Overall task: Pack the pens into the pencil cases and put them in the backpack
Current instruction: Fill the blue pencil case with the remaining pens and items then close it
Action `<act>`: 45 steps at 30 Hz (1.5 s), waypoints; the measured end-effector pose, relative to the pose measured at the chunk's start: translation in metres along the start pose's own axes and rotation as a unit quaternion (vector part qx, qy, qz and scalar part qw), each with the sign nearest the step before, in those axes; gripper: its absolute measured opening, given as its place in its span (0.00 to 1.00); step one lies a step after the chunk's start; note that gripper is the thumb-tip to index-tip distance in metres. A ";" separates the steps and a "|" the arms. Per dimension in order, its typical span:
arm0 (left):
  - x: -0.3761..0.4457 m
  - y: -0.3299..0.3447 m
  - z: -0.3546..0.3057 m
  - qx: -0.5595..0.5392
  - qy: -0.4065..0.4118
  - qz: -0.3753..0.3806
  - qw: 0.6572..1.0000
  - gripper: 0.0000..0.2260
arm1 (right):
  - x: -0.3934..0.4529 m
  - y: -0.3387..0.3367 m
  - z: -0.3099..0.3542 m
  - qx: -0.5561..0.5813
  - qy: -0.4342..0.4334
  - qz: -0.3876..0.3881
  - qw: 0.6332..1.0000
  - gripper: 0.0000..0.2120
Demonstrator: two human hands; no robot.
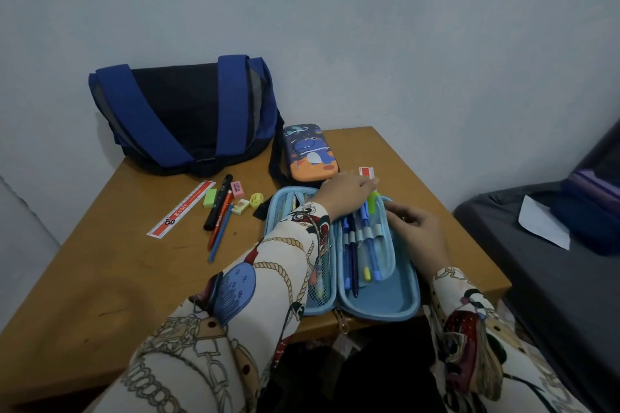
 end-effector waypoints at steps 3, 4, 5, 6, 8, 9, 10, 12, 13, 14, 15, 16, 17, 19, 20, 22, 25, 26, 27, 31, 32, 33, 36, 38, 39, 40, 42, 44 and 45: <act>-0.009 -0.004 -0.002 0.006 -0.006 -0.011 1.000 0.28 | 0.000 0.000 0.001 -0.028 -0.005 -0.005 1.000 0.19; -0.011 -0.008 -0.005 0.006 0.009 -0.028 1.000 0.28 | 0.001 0.001 0.002 -0.041 -0.008 -0.006 0.999 0.17; -0.015 -0.011 -0.008 0.003 0.028 -0.049 0.998 0.27 | 0.002 0.001 0.002 -0.052 -0.010 -0.007 0.999 0.15; -0.017 -0.014 -0.009 -0.007 0.047 -0.070 0.996 0.26 | 0.002 0.001 0.001 -0.057 -0.008 -0.007 0.998 0.14; -0.022 -0.017 -0.009 -0.035 0.070 -0.108 0.991 0.25 | 0.003 0.000 0.000 -0.065 0.000 -0.007 0.998 0.14; -0.024 -0.019 -0.009 -0.041 0.081 -0.121 0.989 0.25 | 0.002 0.001 0.000 -0.068 0.000 -0.005 0.998 0.14; -0.025 -0.020 -0.010 -0.037 0.087 -0.128 0.987 0.23 | 0.001 0.001 0.001 -0.071 -0.001 -0.003 0.997 0.15; -0.024 -0.018 -0.009 -0.015 0.079 -0.117 0.990 0.21 | 0.000 0.002 0.003 -0.073 -0.008 -0.002 0.997 0.16; -0.024 -0.016 -0.007 -0.005 0.065 -0.102 0.993 0.21 | 0.000 0.001 0.004 -0.072 -0.011 -0.003 0.997 0.16; -0.024 -0.014 -0.005 0.001 0.053 -0.088 0.995 0.22 | 0.000 0.001 0.004 -0.069 -0.013 -0.003 0.998 0.15; -0.024 -0.012 -0.004 0.005 0.048 -0.079 0.996 0.22 | 0.001 0.001 0.003 -0.068 -0.011 -0.006 0.998 0.14; -0.024 -0.012 -0.004 0.011 0.049 -0.076 0.996 0.22 | 0.001 0.000 0.003 -0.067 -0.010 -0.010 0.998 0.13; -0.024 -0.011 -0.005 0.017 0.053 -0.078 0.995 0.22 | 0.002 0.000 0.002 -0.066 -0.009 -0.014 0.998 0.12; -0.024 -0.011 -0.005 0.022 0.063 -0.083 0.994 0.22 | 0.003 -0.002 0.001 -0.064 -0.009 -0.023 0.998 0.12; -0.024 -0.012 -0.006 0.020 0.068 -0.090 0.993 0.22 | 0.003 -0.003 0.000 -0.062 -0.008 -0.030 0.998 0.11; -0.026 -0.016 -0.007 0.007 0.073 -0.115 0.991 0.23 | 0.003 -0.005 0.001 -0.057 -0.008 -0.042 0.997 0.09; -0.031 -0.021 -0.010 0.006 0.077 -0.133 0.988 0.23 | 0.002 -0.006 0.002 -0.058 -0.006 -0.052 0.997 0.13; -0.033 -0.022 -0.012 0.011 0.080 -0.134 0.988 0.23 | 0.002 -0.005 0.002 -0.059 -0.004 -0.053 0.997 0.12; -0.035 -0.023 -0.014 0.012 0.085 -0.137 0.987 0.23 | 0.003 -0.005 0.002 -0.059 -0.003 -0.052 0.997 0.11; -0.039 -0.035 -0.013 -0.011 0.093 -0.182 0.979 0.22 | 0.004 -0.005 -0.001 -0.068 0.002 -0.050 0.996 0.09; -0.042 -0.042 -0.010 -0.020 0.093 -0.204 0.974 0.22 | 0.005 -0.006 -0.002 -0.072 0.005 -0.052 0.996 0.09; -0.045 -0.050 -0.005 -0.032 0.089 -0.229 0.969 0.19 | 0.005 -0.007 -0.003 -0.075 0.007 -0.053 0.996 0.09; -0.065 -0.082 0.016 -0.052 0.046 -0.304 0.950 0.14 | 0.005 -0.006 -0.003 -0.074 0.009 -0.051 0.996 0.10; -0.087 -0.107 0.040 -0.040 -0.005 -0.361 0.932 0.11 | 0.004 -0.006 -0.002 -0.069 0.008 -0.050 0.996 0.11; -0.100 -0.119 0.057 -0.025 -0.035 -0.389 0.920 0.11 | 0.004 -0.006 -0.002 -0.069 0.006 -0.050 0.996 0.11; -0.112 -0.129 0.075 -0.012 -0.068 -0.410 0.909 0.13 | 0.004 -0.006 -0.002 -0.069 0.006 -0.049 0.996 0.11; -0.135 -0.146 0.115 0.015 -0.156 -0.423 0.892 0.17 | 0.004 -0.005 -0.002 -0.069 0.006 -0.048 0.996 0.11; -0.153 -0.159 0.156 0.060 -0.261 -0.391 0.880 0.17 | 0.004 -0.005 -0.002 -0.074 0.008 -0.049 0.996 0.12; -0.161 -0.161 0.176 0.079 -0.312 -0.359 0.876 0.16 | 0.003 -0.005 -0.001 -0.077 0.008 -0.049 0.996 0.12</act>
Point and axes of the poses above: each hand's wrist, its own x-axis towards the middle knuckle, its own y-axis out of the palm, z = x × y, the point moved 10 cm from there along x, towards the middle knuckle, and after that the axes turned 6 degrees about y, right-handed, at the moved point
